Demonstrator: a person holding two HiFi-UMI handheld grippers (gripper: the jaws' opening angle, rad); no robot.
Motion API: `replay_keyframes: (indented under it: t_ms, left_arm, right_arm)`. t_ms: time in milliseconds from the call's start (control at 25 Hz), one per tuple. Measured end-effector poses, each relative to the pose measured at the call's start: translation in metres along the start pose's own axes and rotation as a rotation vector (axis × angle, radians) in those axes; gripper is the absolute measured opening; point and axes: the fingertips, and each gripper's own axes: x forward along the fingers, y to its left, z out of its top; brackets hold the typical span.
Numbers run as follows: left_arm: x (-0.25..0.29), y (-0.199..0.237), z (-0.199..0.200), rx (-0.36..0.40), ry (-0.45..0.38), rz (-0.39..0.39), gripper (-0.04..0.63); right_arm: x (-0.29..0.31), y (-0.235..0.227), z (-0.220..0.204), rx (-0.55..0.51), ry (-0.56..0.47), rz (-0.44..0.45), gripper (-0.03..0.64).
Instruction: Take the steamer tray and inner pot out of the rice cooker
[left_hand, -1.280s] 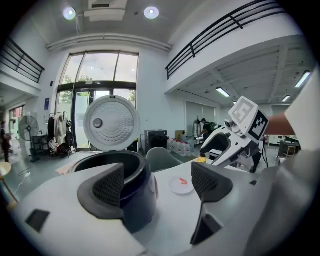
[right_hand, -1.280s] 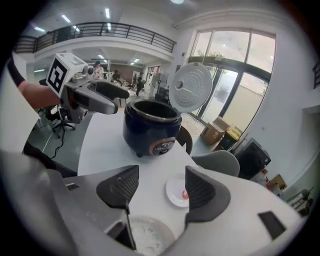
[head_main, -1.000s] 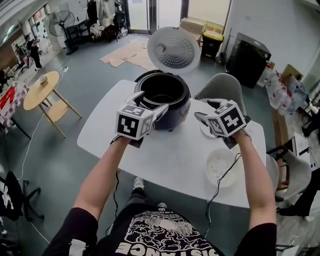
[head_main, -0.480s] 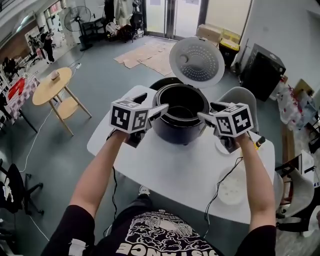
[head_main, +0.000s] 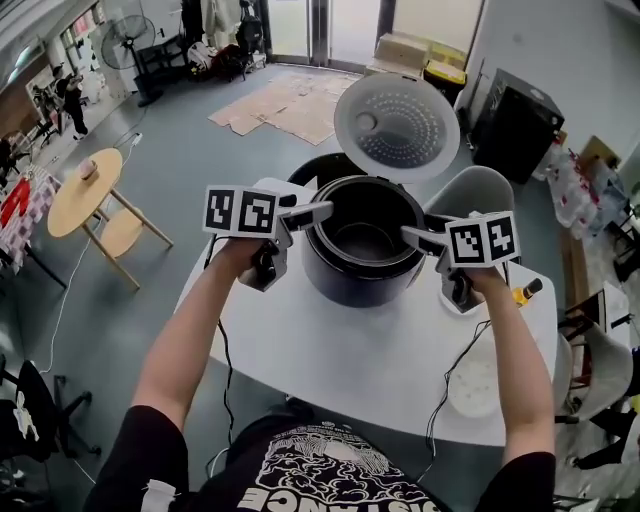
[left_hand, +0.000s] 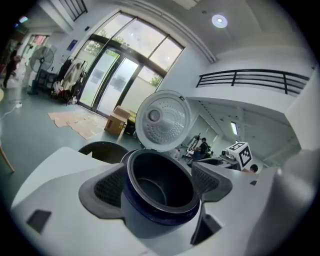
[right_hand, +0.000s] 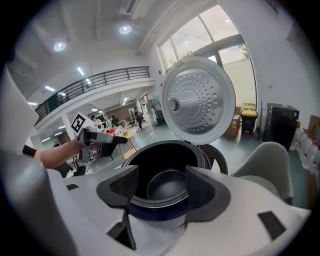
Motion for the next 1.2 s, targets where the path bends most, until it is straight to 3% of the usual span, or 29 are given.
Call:
replay_keyframes:
  t_ms: [240, 600, 1000, 1200]
  left_arm:
    - [0.023, 0.041, 0.007, -0.208, 0.09, -0.143, 0.413]
    - [0.056, 0.063, 0.008, -0.329, 0.205, -0.28, 0.413]
    - [0.067, 0.069, 0.009, -0.323, 0.297, -0.319, 0.413]
    - [0.066, 0.066, 0.006, -0.275, 0.349, -0.314, 0.413]
  right_arm:
    - [0.029, -0.019, 0.001, 0.147, 0.017, 0.006, 0.304]
    - [0.043, -0.05, -0.002, 0.288, 0.012, -0.03, 0.295]
    - [0.058, -0.056, -0.012, 0.369, 0.04, -0.008, 0.287]
    - [0.055, -0.057, -0.012, 0.428, 0.019, 0.02, 0.272]
